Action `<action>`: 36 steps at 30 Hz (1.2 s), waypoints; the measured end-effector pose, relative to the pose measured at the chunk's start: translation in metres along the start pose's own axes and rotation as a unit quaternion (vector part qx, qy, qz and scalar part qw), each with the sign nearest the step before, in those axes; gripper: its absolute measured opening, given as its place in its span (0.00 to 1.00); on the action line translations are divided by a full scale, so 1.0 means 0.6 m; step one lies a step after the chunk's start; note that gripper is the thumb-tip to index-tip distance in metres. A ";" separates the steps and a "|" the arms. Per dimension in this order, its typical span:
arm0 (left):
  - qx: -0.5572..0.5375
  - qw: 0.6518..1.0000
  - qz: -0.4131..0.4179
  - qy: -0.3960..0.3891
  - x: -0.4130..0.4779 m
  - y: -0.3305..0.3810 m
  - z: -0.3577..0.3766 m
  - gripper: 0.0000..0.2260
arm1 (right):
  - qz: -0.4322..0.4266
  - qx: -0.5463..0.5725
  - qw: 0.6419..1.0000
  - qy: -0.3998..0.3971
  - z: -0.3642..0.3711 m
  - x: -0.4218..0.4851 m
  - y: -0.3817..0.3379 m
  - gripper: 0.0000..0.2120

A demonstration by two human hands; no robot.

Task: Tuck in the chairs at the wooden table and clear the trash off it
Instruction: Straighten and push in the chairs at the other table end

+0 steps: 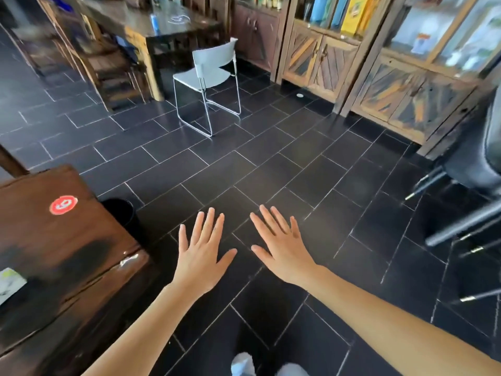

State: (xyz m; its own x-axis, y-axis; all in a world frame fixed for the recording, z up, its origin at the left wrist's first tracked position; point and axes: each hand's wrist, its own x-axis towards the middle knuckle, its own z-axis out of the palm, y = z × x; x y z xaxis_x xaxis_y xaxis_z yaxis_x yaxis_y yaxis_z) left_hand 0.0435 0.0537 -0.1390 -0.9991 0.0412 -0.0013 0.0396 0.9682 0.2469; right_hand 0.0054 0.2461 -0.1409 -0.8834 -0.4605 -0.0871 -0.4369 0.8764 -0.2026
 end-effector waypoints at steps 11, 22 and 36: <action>-0.015 0.991 -0.134 0.026 0.335 -0.172 -0.028 0.35 | -0.097 -0.020 0.995 -0.006 -0.026 0.468 0.052 0.30; -0.007 0.935 -0.344 0.089 0.598 -0.414 -0.115 0.32 | -0.269 -0.004 0.961 -0.063 -0.070 0.980 -0.047 0.31; -0.045 0.870 -0.462 0.165 0.900 -0.844 -0.185 0.35 | -0.426 -0.048 0.900 -0.080 -0.057 1.529 -0.345 0.31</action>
State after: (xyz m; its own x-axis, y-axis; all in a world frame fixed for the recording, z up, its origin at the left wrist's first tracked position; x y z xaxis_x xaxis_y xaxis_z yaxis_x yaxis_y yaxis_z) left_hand -0.5174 -0.4415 -0.1574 -0.5526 -0.8327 0.0356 -0.7691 0.5259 0.3633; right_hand -0.7202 -0.3529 -0.1456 -0.1879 -0.9789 -0.0808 -0.9637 0.1996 -0.1775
